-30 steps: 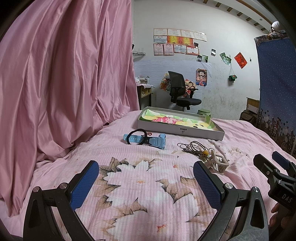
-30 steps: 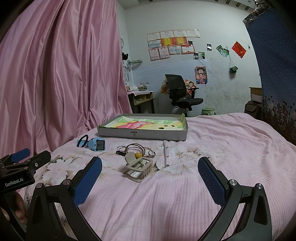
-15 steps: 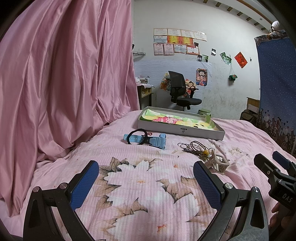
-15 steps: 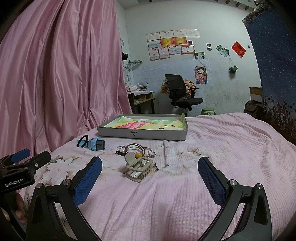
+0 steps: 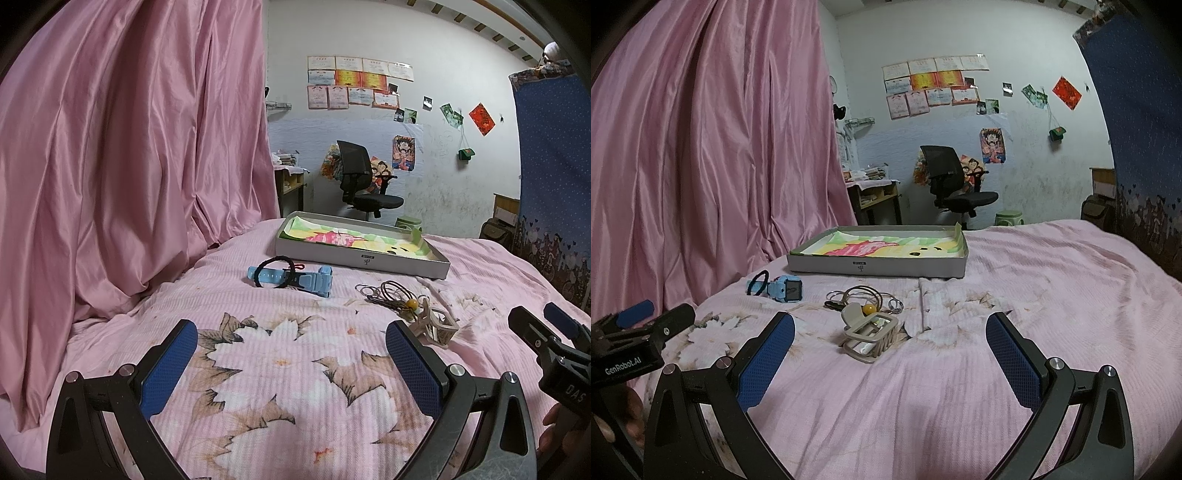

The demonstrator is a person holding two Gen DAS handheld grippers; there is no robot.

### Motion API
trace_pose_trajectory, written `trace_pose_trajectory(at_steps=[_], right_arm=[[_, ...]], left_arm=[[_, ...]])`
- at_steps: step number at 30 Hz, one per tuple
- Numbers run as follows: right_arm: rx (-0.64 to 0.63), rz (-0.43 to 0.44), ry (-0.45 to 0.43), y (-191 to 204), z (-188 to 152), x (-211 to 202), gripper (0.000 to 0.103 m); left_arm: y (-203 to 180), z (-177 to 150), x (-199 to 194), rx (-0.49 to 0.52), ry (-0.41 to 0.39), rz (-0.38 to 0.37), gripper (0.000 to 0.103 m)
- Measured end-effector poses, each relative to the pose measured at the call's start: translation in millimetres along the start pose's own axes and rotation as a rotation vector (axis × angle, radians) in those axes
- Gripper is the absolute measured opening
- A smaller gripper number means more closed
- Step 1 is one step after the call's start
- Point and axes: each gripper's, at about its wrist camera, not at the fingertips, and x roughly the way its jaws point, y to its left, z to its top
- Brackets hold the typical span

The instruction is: Organize jewelry

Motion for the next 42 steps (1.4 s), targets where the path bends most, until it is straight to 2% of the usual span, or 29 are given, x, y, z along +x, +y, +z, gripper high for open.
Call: trace_pose_trajectory(at_steps=[5,11,15,18,21,25,32,34,37,42], right_arm=[[0.036,0.019,0.034,-6.9,2.4,1.5,0.102],[0.004,0.038,0.122,-7.6,8.4,25.0,0.102],[-0.029,0.073,0.157,-4.7,16.7,38.4,0.102],[-0.052,0.082,0.182,-6.4,21.4,49.3,0.102],[-0.075,0.091,0.206,-7.1,25.5,59.7,0.102],[-0.078,0.109,0.245,-8.3,26.2,72.5,0.102],[-0.055,0.155,0.32,0.0,18.0,97.8,0.101],[-0.065,0.172,0.336,8.7,15.7,105.1,0.097],[-0.069,0.162,0.378,19.7,10.7,118.2,0.085],[-0.003,0.091,0.447,18.0,-0.4,132.2,0.076]], left_arm=[[4.0,3.1,1.6,-0.032,0.018,-0.006,0.103],[16.5,20.1,11.8,-0.065,0.06,-0.008,0.103],[22.5,31.9,36.6,-0.065,0.118,-0.037,0.103],[26.5,40.7,56.8,-0.078,0.178,-0.091,0.103],[24.5,46.8,79.1,-0.044,0.233,-0.121,0.103],[24.5,48.6,104.5,0.002,0.271,-0.117,0.103],[34.5,47.6,142.1,0.013,0.332,-0.099,0.102],[37.0,47.3,149.1,0.003,0.343,-0.1,0.102],[39.2,47.3,157.7,-0.002,0.349,-0.097,0.102],[42.1,47.0,173.9,-0.027,0.378,-0.107,0.102]])
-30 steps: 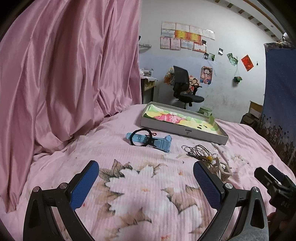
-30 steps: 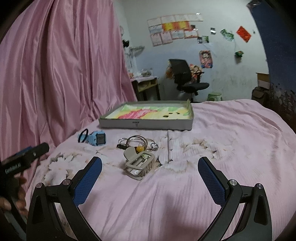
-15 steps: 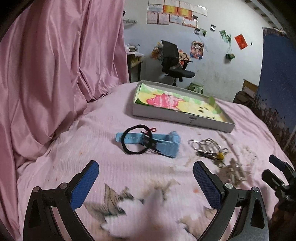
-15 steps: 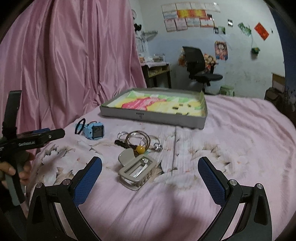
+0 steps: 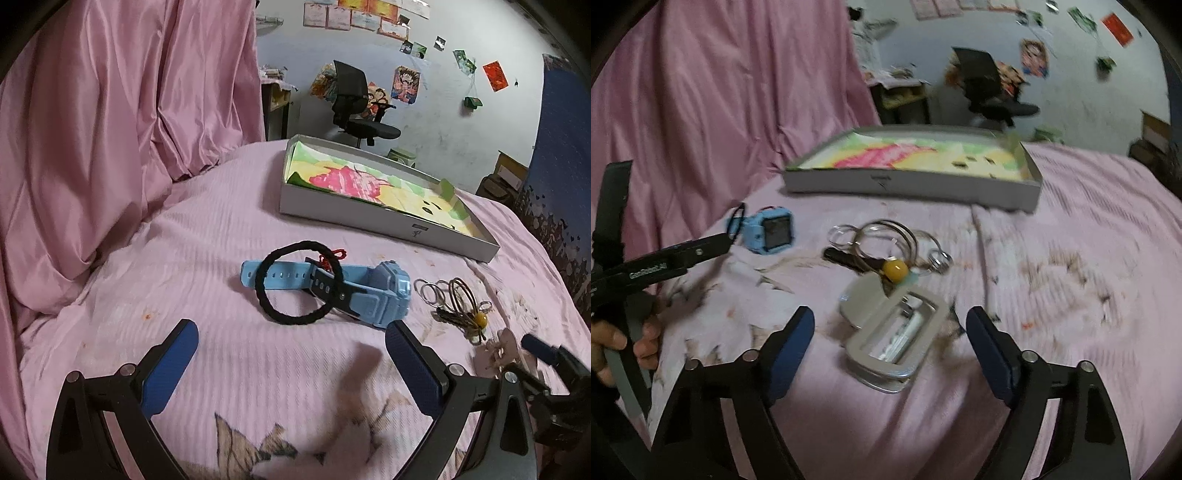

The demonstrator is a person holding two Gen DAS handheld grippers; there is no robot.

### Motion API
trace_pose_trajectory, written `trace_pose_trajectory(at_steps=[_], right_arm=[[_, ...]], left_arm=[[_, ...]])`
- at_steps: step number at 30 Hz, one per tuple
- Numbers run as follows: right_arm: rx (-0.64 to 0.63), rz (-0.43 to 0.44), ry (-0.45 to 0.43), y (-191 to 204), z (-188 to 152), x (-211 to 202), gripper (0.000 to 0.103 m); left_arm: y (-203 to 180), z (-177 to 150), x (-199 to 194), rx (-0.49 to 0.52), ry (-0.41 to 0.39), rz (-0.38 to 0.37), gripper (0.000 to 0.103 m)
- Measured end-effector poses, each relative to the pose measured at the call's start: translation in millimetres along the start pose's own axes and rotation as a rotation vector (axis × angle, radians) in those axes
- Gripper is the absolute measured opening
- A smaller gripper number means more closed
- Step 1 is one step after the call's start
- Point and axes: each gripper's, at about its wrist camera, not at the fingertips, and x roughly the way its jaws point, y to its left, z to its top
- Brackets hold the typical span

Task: Organize jewelry
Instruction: 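Grasp the grey plastic holder with the right tool while the left tool grasps the black hair tie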

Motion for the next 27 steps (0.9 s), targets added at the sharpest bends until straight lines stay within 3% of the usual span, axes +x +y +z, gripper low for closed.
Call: trace_pose_trajectory(at_steps=[8,11,20,23,25,27], right_arm=[[0.023,0.014,0.01,3.0,0.9,12.4,0.055],[0.021,0.024,0.007,3.8,5.8,18.1,0.052],[-0.043,0.094,0.015,19.9,17.3,33.6,0.047],[-0.055,0.11,0.01,21.9,17.0,33.5,0.047],[-0.051,0.121,0.007,20.3,15.8,31.8,0.047],[-0.047,0.13,0.006,19.6,15.2,30.7,0.047]], left_arm=[[6.3,6.8,19.9,-0.039,0.017,-0.044,0.097],[10.1,8.2,22.3,-0.067,0.01,-0.076,0.093],[15.2,9.1,25.2,-0.114,-0.001,-0.176,0.072],[12.8,9.2,26.0,-0.114,0.002,-0.191,0.061],[12.1,8.5,27.1,-0.112,0.011,-0.192,0.048],[13.1,8.2,28.4,-0.118,0.02,-0.194,0.044]])
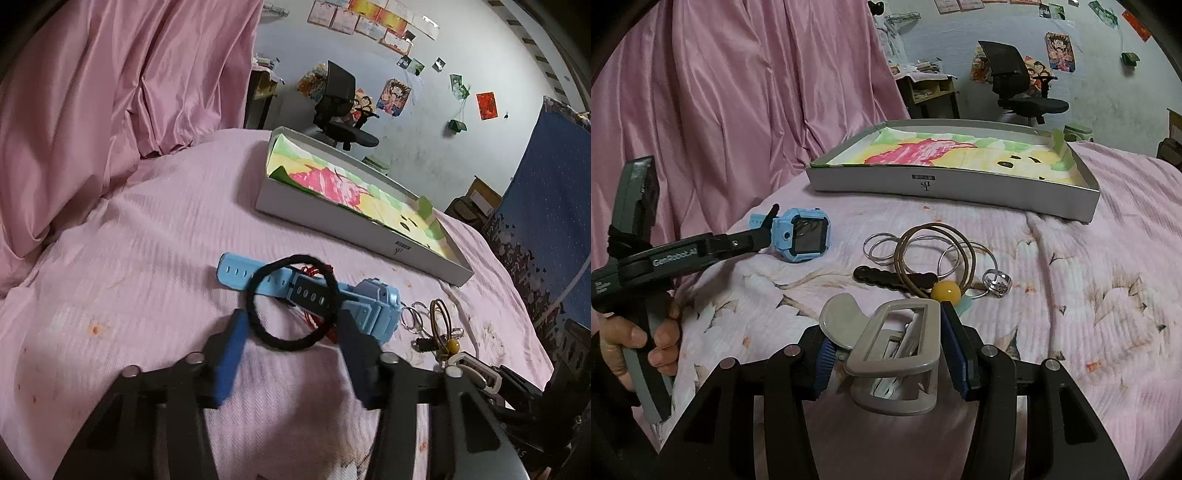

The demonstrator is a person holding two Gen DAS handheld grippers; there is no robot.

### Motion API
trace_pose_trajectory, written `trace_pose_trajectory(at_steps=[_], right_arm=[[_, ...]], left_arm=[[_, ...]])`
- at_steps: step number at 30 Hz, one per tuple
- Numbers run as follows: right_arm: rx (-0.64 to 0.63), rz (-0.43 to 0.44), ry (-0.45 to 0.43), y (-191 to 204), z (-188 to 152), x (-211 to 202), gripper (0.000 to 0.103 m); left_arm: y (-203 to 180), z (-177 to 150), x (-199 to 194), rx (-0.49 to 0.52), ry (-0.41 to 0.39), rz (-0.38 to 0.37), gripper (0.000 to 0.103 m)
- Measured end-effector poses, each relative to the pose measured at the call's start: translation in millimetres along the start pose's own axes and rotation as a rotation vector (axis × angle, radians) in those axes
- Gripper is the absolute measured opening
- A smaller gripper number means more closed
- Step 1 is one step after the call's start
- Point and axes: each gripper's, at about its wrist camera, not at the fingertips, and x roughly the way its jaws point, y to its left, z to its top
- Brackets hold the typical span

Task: Organize jewelry
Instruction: 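Grasp the grey plastic holder with the right tool while the left tool grasps the black hair tie, then lift and carry the grey holder and black hair tie toward the grey tray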

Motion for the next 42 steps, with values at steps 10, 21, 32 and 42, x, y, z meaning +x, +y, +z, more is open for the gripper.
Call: trace_pose_trajectory(at_steps=[10,21,32,42], right_arm=[[0.006,0.009,-0.011,-2.8,-6.4,-6.8,0.047],[0.011,-0.012,-0.042,-5.3,-16.3,-23.0,0.047],[0.169,0.134,-0.092,-29.2,-21.5,-39.1,0.044],[0.285,0.188,-0.103,-52.7,-27.7,-41.3,0.044]], left_arm=[[1.0,-3.8,6.8,-0.002,0.04,-0.009,0.015],[-13.2,-13.7,-2.2,0.009,0.05,-0.015,0.01],[-31.6,-27.3,-19.7,0.011,0.067,-0.047,0.01],[-50.5,-37.9,-29.5,0.04,0.088,-0.094,0.01]])
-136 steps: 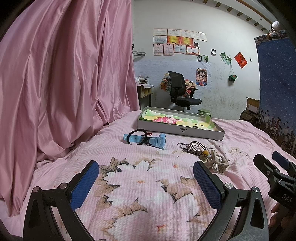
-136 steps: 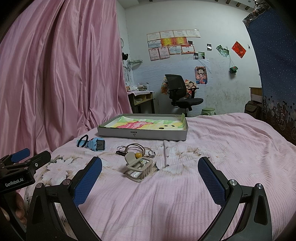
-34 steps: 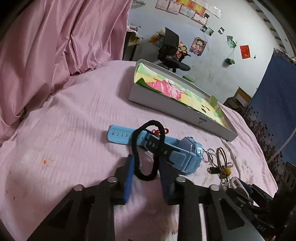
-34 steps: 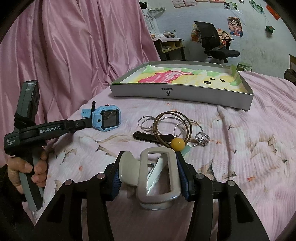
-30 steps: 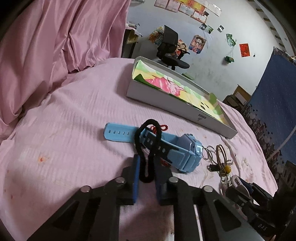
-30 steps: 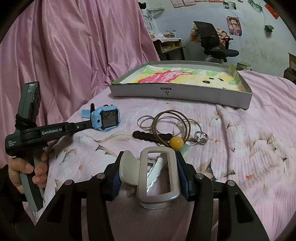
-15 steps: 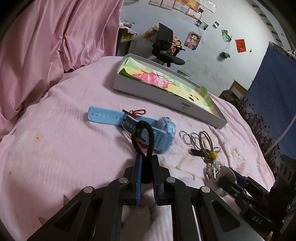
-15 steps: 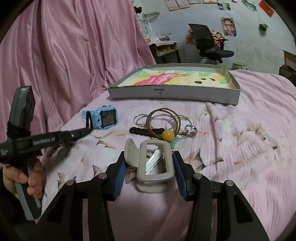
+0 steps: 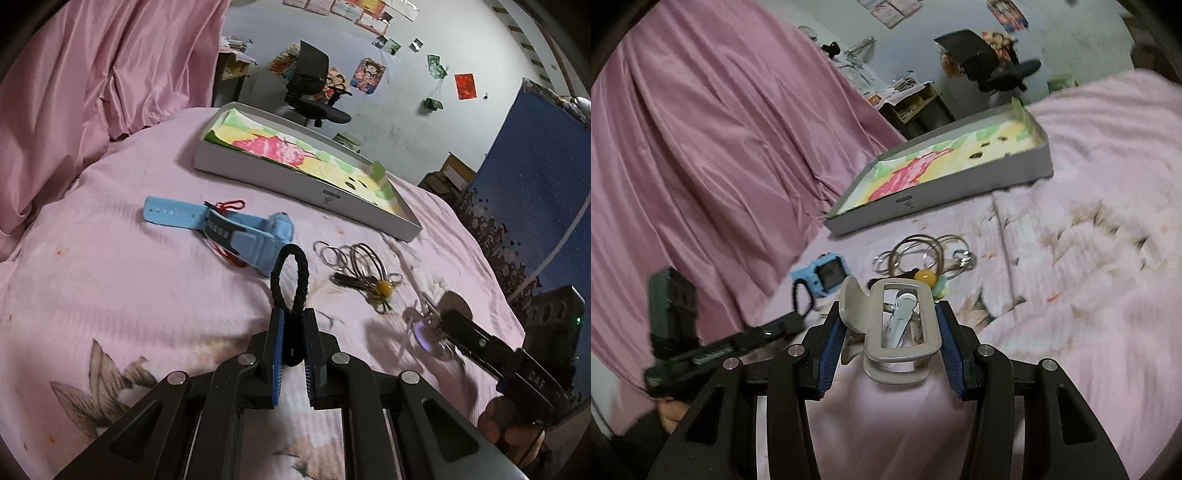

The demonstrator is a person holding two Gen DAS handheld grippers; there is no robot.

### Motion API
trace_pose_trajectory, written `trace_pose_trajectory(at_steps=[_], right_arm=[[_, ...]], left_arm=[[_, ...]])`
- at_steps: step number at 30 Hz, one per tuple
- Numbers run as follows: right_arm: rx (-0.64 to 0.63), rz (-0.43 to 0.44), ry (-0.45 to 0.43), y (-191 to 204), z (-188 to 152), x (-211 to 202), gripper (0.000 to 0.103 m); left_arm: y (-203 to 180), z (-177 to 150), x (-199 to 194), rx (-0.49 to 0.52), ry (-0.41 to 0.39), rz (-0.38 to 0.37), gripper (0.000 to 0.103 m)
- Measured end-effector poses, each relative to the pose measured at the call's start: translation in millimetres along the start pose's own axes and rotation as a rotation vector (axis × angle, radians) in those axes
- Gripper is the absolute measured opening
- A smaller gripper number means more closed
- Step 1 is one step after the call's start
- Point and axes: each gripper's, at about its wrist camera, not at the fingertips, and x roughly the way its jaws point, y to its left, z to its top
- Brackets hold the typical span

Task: Organize jewelry
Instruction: 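Lift and carry the grey holder and black hair tie toward the grey tray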

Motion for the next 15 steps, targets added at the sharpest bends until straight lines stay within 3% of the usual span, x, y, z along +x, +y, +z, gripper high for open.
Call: trace_pose_trajectory(at_steps=[11,15], right_arm=[[-0.365,-0.271,-0.04,47.7,7.2,-1.4,0.044],[-0.411,-0.321,-0.049,51.1,9.9,-2.5,0.044]], left_arm=[[-4.5,-4.0,1.1,0.013,0.013,-0.001,0.01],[-6.4,-5.2,2.1,0.018,0.014,0.002,0.01]])
